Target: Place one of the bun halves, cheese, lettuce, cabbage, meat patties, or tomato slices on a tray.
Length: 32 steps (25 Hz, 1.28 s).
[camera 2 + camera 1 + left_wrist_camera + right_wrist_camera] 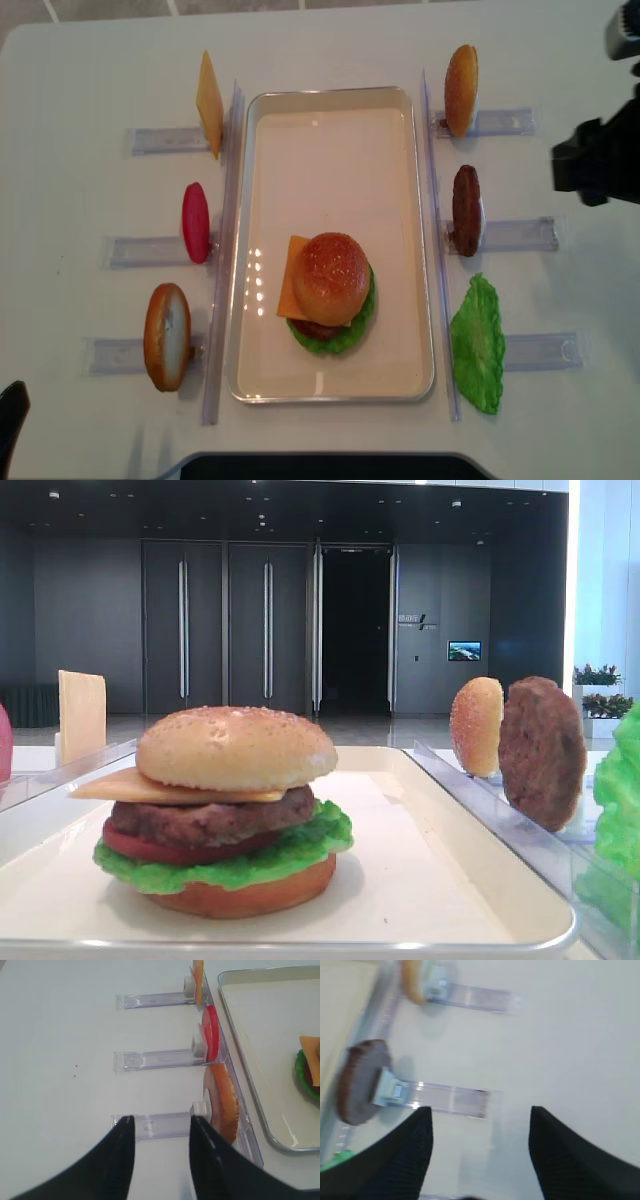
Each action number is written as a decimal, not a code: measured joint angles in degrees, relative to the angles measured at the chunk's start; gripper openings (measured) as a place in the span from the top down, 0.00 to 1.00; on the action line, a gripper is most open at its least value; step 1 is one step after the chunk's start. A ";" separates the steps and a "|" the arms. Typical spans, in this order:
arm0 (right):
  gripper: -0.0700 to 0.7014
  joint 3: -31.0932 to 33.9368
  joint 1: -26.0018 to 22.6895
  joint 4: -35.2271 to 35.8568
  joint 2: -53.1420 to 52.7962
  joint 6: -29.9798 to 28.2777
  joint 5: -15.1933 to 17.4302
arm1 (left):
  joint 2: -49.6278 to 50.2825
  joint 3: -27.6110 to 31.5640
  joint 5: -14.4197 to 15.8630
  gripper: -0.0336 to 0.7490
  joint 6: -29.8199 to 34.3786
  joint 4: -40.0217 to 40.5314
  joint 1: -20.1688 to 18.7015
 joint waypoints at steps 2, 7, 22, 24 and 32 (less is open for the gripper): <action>0.36 0.00 -2.26 -7.27 -3.99 4.17 3.54 | 0.00 0.00 0.00 0.60 0.00 0.00 0.00; 0.38 0.00 -4.13 -12.15 -16.00 7.07 10.31 | 0.00 0.00 0.00 0.60 0.00 0.00 0.00; 0.39 4.90 -4.13 -12.76 -48.89 9.42 28.75 | 0.00 0.00 0.00 0.60 0.00 0.00 0.00; 0.39 7.14 -4.13 -12.70 -52.33 9.44 28.84 | 0.00 0.00 0.00 0.60 0.00 0.00 0.00; 0.39 13.67 -4.13 -9.79 -57.81 9.49 28.72 | 0.00 0.00 0.00 0.60 0.00 0.00 0.00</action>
